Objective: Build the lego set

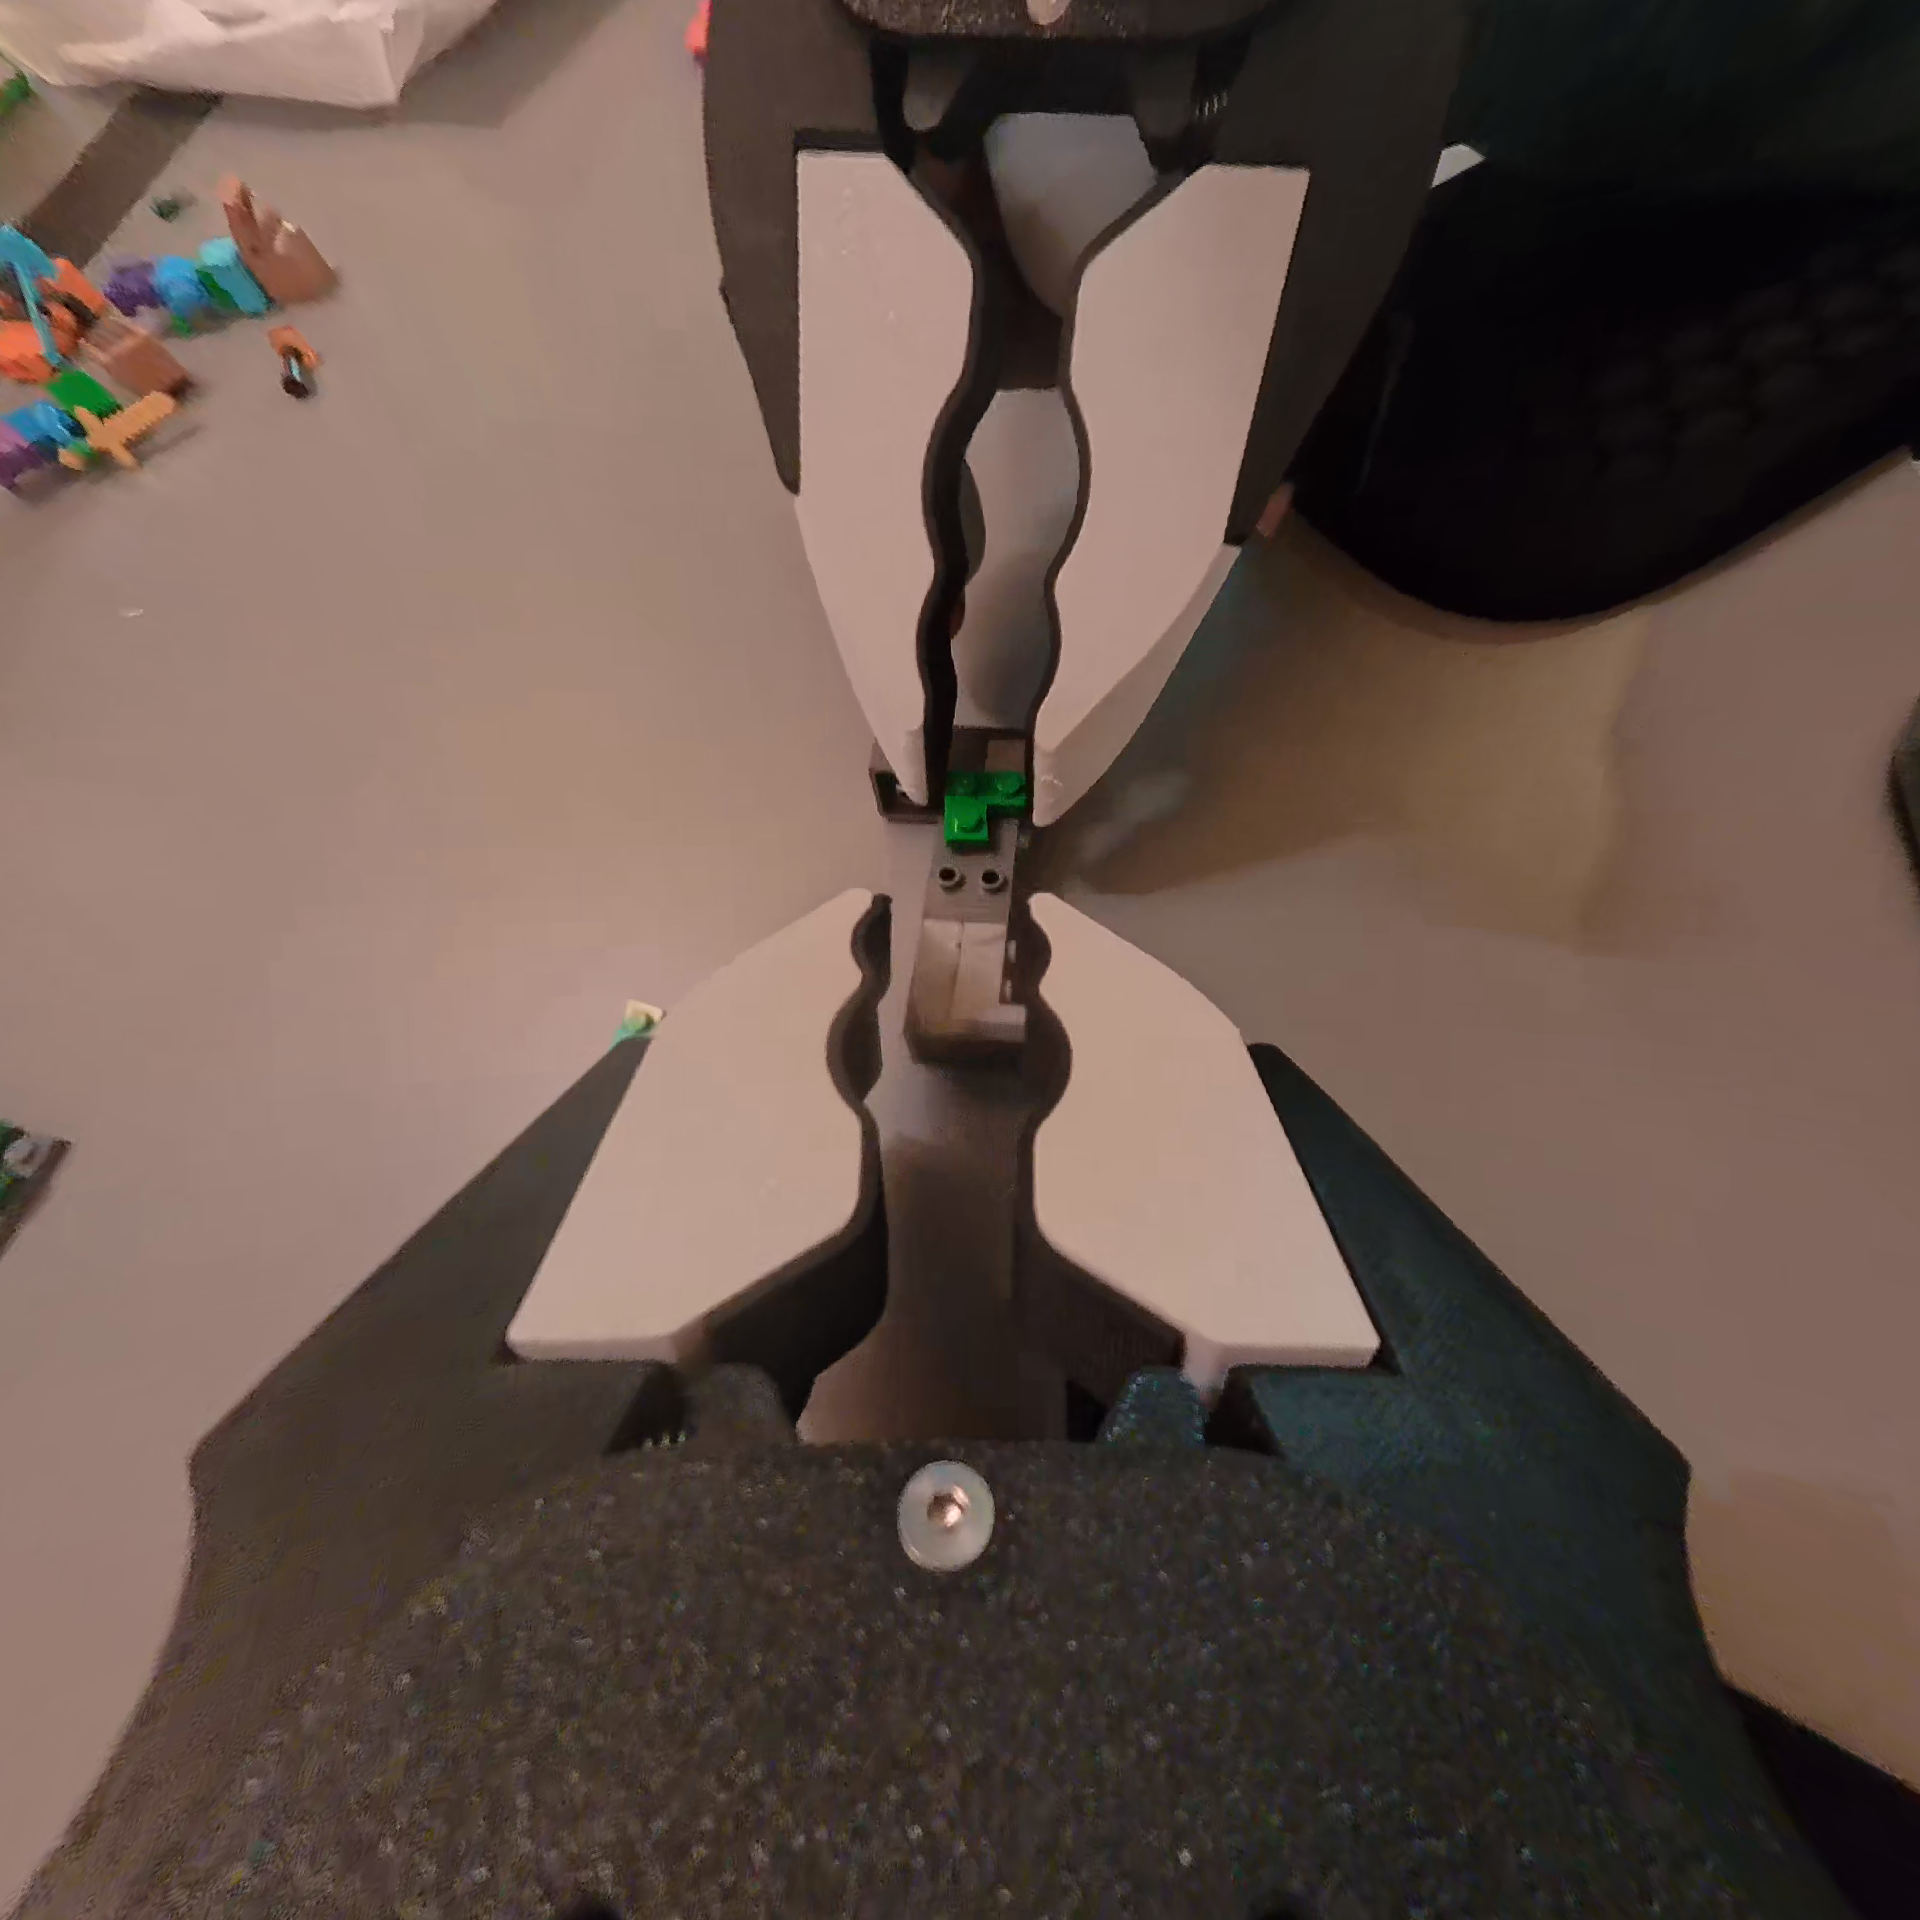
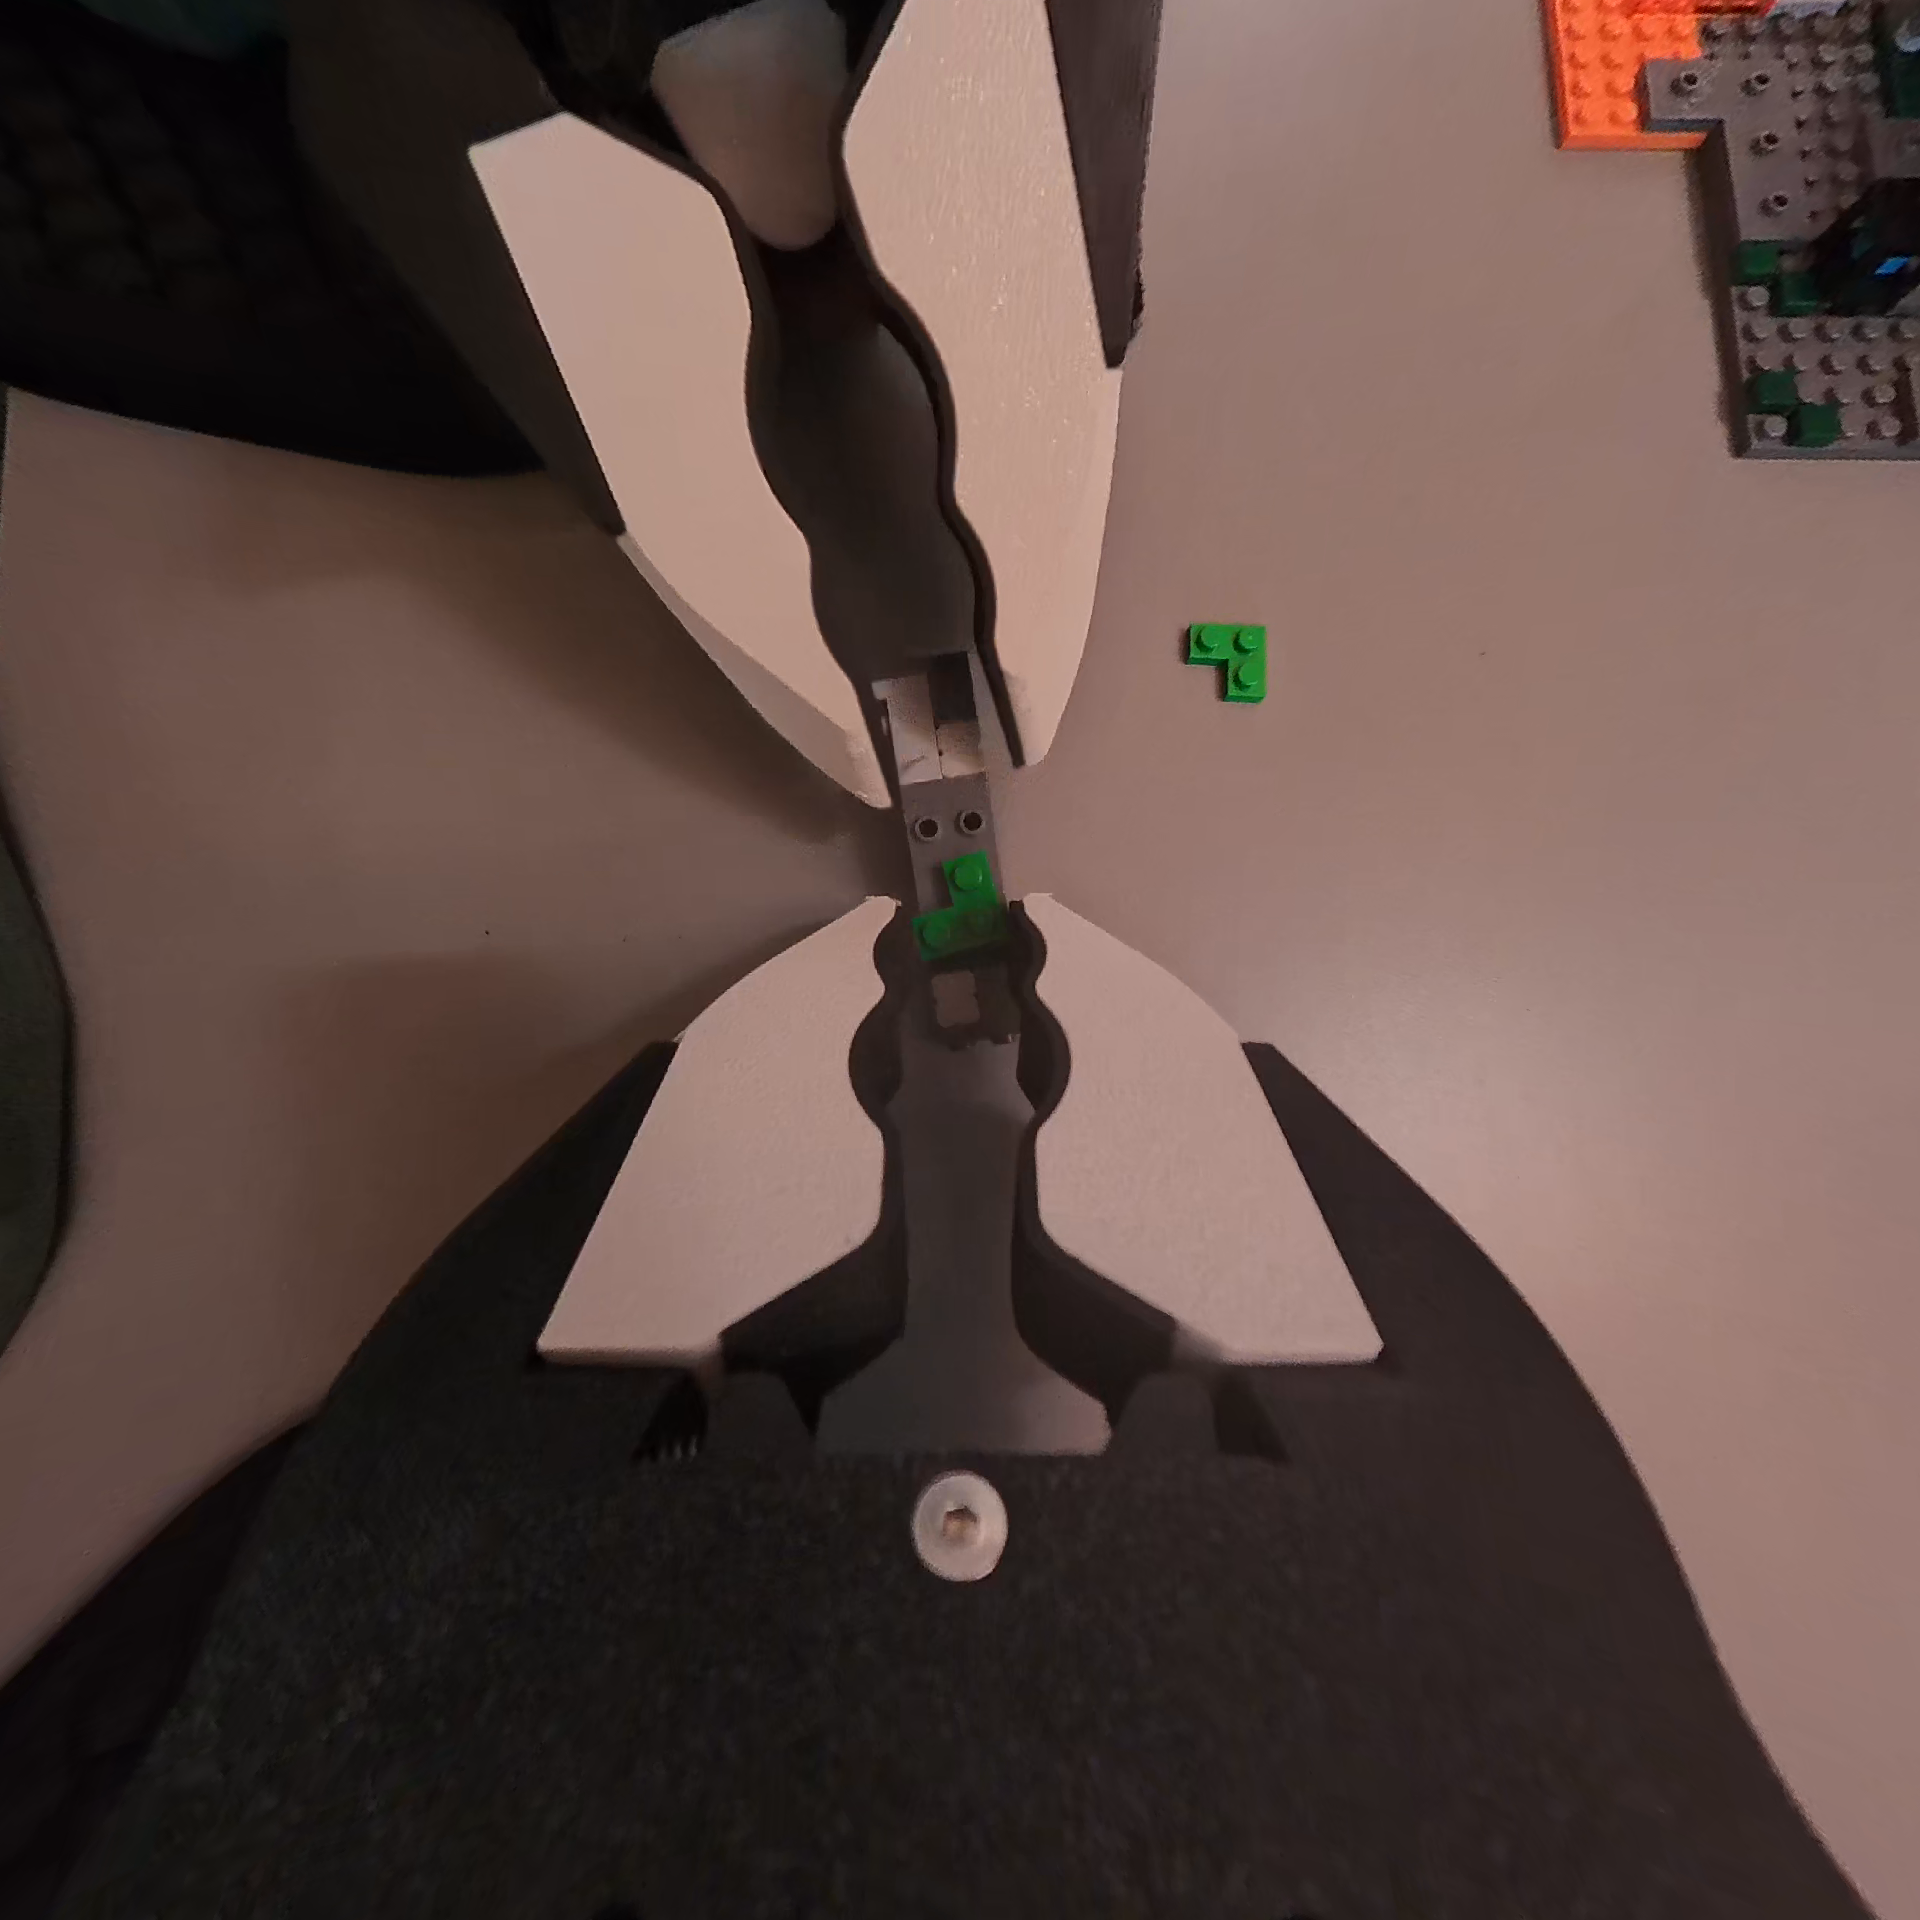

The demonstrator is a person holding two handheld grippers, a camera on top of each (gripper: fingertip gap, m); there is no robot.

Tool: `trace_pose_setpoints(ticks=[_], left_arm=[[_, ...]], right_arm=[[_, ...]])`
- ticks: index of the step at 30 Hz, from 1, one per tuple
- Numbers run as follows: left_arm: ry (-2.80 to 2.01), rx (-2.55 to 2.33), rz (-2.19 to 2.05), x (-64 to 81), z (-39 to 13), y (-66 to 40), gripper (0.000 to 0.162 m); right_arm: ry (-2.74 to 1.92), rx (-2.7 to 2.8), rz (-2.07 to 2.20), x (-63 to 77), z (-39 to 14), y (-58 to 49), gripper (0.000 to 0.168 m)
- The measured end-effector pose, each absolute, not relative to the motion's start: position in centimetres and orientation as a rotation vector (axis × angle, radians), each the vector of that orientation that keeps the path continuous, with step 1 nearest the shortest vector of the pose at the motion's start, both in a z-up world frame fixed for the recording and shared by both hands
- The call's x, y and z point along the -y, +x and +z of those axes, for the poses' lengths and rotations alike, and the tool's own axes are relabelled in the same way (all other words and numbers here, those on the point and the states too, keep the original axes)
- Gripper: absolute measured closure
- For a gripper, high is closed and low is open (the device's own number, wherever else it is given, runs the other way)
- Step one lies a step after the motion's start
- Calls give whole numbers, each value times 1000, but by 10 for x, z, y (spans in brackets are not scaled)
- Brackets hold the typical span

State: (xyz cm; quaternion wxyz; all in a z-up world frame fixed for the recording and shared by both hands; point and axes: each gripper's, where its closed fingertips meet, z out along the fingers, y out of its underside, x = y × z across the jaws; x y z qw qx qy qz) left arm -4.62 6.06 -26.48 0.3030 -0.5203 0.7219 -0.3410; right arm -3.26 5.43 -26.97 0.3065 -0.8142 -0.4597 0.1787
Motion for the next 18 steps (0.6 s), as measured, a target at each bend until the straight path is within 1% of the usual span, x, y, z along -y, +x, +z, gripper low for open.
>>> trace_pose_setpoints(ticks=[4,18], left_arm=[[-1432,-1976,-884,-59,-277,-52,133],[-1445,-1984,-873,-58,-279,-51,142]], right_arm=[[-2160,1216,476,-54,-270,-32,151],[-2126,1257,462,-52,-270,-35,152]])
